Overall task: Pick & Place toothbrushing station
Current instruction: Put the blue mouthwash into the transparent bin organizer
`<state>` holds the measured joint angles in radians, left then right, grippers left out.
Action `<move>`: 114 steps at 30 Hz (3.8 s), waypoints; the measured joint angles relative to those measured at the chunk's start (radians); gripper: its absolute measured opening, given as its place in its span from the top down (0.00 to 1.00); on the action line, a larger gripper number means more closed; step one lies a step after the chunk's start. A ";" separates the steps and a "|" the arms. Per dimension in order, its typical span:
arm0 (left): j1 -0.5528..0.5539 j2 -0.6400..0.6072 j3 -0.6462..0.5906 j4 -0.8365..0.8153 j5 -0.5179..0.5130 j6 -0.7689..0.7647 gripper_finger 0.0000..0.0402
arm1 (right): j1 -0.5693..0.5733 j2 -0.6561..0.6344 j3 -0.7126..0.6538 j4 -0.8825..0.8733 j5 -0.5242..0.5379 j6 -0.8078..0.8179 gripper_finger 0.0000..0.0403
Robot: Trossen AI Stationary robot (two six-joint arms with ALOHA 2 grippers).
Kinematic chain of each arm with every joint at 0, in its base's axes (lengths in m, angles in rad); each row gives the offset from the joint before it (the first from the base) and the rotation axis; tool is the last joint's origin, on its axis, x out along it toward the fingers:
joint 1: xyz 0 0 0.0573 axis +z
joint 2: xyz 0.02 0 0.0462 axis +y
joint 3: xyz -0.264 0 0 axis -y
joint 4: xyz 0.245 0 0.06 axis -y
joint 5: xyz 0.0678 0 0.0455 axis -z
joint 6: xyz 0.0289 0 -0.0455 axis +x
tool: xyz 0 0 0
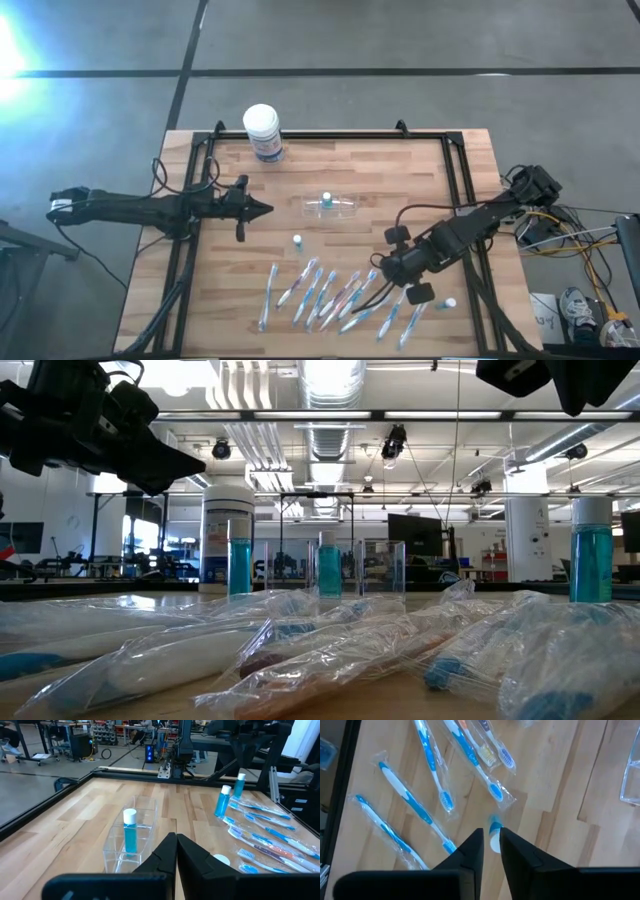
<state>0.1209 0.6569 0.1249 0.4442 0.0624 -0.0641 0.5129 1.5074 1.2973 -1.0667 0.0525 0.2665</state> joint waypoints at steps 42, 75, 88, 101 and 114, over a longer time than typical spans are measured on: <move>0.000 0.000 0.000 -0.011 0.000 0.000 0.97 | 0.000 0.000 -0.247 0.186 0.062 -0.038 0.39; 0.000 0.000 0.000 -0.011 0.000 0.000 0.97 | -0.013 -0.009 -0.274 0.236 0.052 -0.061 0.78; 0.000 0.000 0.000 -0.011 0.000 0.003 0.97 | -0.017 -0.256 -0.233 0.262 0.052 -0.106 0.77; 0.000 0.000 0.000 -0.011 0.000 0.005 0.97 | -0.016 -0.678 -0.477 0.462 0.140 -0.064 0.77; 0.000 0.000 0.000 -0.011 0.000 0.005 0.97 | -0.022 -1.024 -0.815 0.791 0.187 -0.138 0.77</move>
<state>0.1209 0.6571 0.1246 0.4332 0.0624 -0.0593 0.4905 0.4835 0.4820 -0.2759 0.2391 0.1284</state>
